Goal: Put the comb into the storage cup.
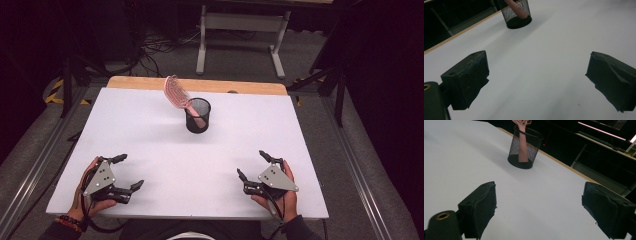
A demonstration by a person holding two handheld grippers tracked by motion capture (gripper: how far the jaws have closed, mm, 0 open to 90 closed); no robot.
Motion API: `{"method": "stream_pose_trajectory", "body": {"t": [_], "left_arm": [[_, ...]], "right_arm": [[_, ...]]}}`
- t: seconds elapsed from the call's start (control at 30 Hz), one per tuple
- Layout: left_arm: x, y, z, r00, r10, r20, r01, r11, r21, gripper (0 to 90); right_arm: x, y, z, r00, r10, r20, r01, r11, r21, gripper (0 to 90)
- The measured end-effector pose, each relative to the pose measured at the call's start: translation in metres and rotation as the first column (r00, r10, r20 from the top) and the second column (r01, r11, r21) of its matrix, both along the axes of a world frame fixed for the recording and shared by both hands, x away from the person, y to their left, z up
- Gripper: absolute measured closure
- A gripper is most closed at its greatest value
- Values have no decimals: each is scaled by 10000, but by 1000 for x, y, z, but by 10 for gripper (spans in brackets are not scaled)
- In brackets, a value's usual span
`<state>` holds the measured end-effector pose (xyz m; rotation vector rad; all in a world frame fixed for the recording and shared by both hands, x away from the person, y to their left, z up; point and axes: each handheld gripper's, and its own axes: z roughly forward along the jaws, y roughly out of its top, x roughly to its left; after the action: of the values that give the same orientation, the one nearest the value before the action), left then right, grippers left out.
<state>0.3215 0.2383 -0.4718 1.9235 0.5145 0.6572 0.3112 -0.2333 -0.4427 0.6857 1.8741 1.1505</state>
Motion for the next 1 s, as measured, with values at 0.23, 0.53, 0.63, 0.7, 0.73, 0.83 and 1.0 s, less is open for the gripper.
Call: {"method": "stream_pose_trajectory", "body": {"t": [0.23,0.53,0.63,0.7,0.73,0.83,1.0], "left_arm": [[2,-1,-1,10000,7,-84,-7,10000,-26,49],[2,0,0,10000,-32,-94,31,10000,-78,50],[2,0,0,9999,-54,-95,53,9999,-100,50],[3,0,0,10000,-50,-73,49,9999,-118,50],[4,0,0,9999,-52,-134,50,9998,-172,50],[5,1,0,9999,-83,-148,81,9999,-122,49],[8,1,2,9999,-94,-144,91,9997,-209,49]], "right_arm": [[1,-1,-1,10000,16,-10,-16,10000,-10,126],[0,-1,0,10000,-39,-12,39,10000,-16,126],[0,-1,0,10000,-57,-13,57,10000,-12,126],[1,-2,0,9999,-102,-30,102,9999,10,126],[1,-2,-1,9999,-110,-35,111,9999,26,126],[0,-4,-1,9998,-173,-54,174,9998,32,125],[-1,-6,-1,9996,-287,-21,287,9996,-10,124]]}}
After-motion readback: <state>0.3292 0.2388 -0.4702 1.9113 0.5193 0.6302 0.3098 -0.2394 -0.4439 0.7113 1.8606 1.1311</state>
